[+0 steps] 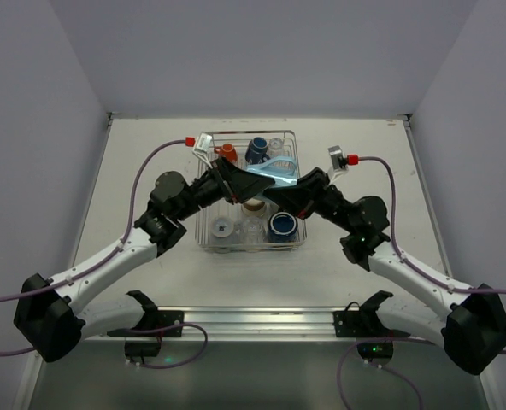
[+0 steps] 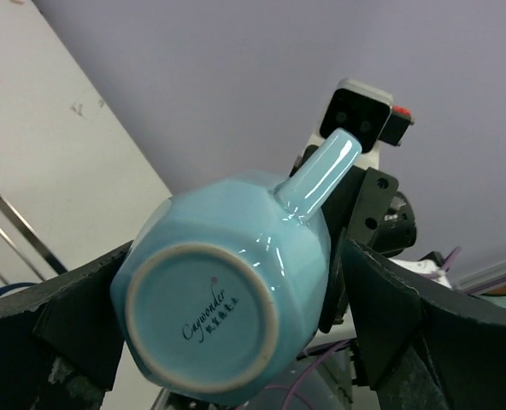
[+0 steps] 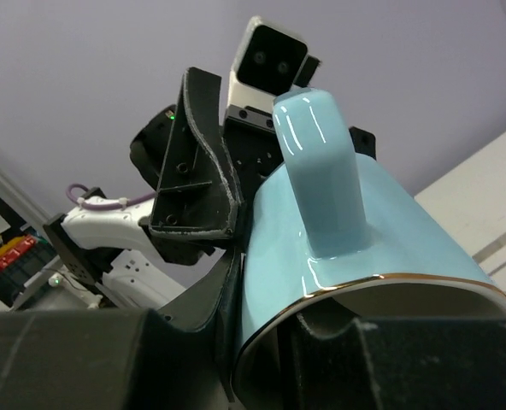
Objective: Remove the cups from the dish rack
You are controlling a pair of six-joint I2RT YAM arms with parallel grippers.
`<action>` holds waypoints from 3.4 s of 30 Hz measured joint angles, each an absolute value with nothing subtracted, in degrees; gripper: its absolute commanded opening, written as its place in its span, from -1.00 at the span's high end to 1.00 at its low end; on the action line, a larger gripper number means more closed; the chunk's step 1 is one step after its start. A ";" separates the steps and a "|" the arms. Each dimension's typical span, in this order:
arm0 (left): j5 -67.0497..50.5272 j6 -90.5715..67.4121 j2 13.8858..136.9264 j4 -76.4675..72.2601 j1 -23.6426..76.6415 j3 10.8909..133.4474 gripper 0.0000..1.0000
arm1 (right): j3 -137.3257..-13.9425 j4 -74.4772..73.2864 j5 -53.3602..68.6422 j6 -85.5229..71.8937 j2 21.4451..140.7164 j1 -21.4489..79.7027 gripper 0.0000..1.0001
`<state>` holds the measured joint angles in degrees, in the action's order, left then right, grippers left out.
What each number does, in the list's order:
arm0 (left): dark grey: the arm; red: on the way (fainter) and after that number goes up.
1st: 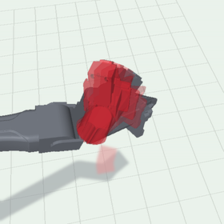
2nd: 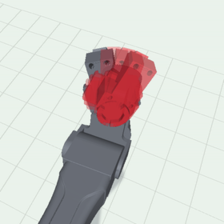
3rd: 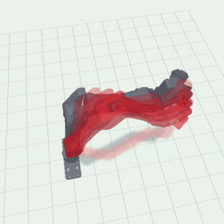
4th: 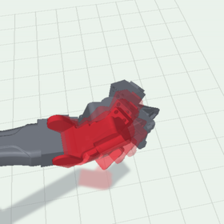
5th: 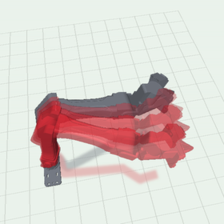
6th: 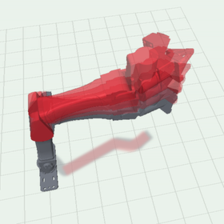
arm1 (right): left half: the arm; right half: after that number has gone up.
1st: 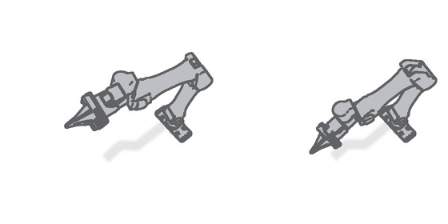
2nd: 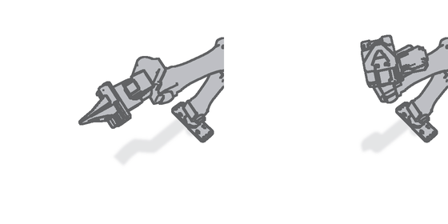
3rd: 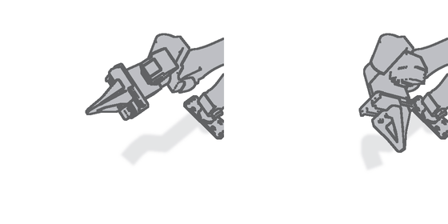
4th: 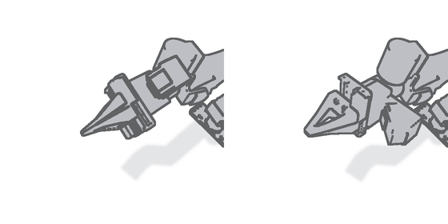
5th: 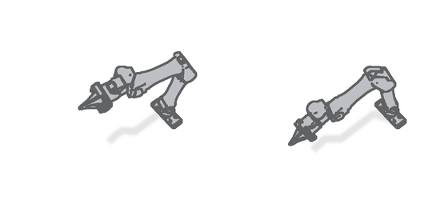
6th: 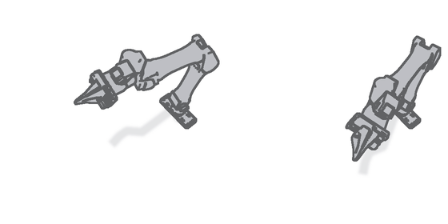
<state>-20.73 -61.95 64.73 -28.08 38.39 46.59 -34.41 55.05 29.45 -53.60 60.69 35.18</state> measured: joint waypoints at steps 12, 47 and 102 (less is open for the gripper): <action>-23.46 -43.64 54.85 -11.35 38.33 49.23 -1.00 | -32.84 46.41 27.62 -52.05 53.21 31.86 1.00; 5.56 -15.33 39.88 24.45 34.04 42.83 -1.00 | -104.22 -39.92 -9.32 -10.37 122.87 11.53 1.00; 12.73 -22.00 70.48 24.88 44.18 49.98 -0.85 | -44.49 -7.46 16.05 -24.88 52.25 12.14 -0.86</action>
<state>12.73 -22.00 70.48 24.88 44.18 49.98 -44.49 -7.46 16.05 -24.88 52.25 12.14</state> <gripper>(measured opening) 0.919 0.928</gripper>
